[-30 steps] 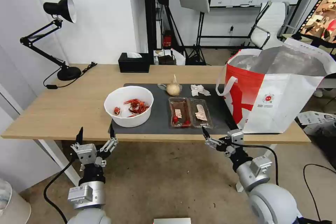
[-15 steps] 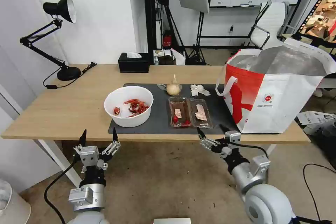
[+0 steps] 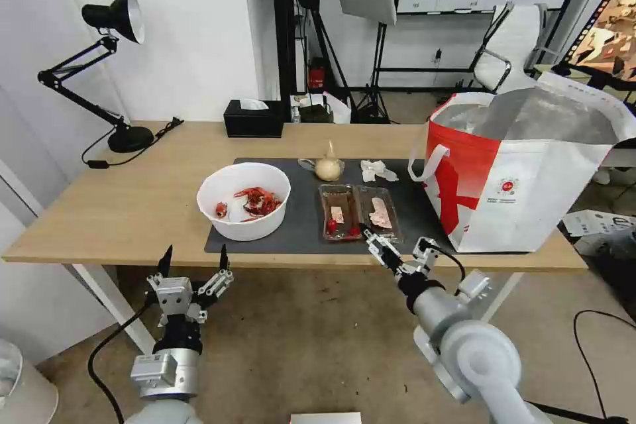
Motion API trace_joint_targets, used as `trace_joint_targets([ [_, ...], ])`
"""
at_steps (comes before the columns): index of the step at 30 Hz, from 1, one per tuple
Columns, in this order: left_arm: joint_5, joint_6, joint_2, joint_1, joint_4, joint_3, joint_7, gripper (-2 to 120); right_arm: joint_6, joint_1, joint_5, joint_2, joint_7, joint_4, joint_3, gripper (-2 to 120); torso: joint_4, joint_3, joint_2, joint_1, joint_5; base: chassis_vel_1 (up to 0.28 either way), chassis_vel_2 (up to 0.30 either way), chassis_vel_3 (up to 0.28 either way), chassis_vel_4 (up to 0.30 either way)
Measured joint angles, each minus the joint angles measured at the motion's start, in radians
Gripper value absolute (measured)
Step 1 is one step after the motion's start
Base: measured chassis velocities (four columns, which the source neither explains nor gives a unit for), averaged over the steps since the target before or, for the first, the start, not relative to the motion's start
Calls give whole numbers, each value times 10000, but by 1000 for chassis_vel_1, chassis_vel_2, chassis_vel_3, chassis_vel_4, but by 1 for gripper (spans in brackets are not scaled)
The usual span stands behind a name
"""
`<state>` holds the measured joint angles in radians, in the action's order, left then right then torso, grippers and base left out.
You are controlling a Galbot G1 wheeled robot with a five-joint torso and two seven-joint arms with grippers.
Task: Pick up the trash from the table and place it into the takeout bag.
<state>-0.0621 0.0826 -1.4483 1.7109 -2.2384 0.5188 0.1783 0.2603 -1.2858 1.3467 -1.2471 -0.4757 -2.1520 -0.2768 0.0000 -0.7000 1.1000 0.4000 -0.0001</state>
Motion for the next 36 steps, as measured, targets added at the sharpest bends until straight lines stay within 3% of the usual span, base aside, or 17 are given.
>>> trace_joint_targets([
  [13,-44,-29,-183,386,-228,173,37,100,-104,1096,1462,-377,-649,903,60,100,1,0,0,0,0,0,0,0,0],
  [36,-209,-6,-183,616,-571,284,78,100,-266,1503,1636,-677,-1192,1441,112,100,-1,1,0,0,0,0,0,0,0],
])
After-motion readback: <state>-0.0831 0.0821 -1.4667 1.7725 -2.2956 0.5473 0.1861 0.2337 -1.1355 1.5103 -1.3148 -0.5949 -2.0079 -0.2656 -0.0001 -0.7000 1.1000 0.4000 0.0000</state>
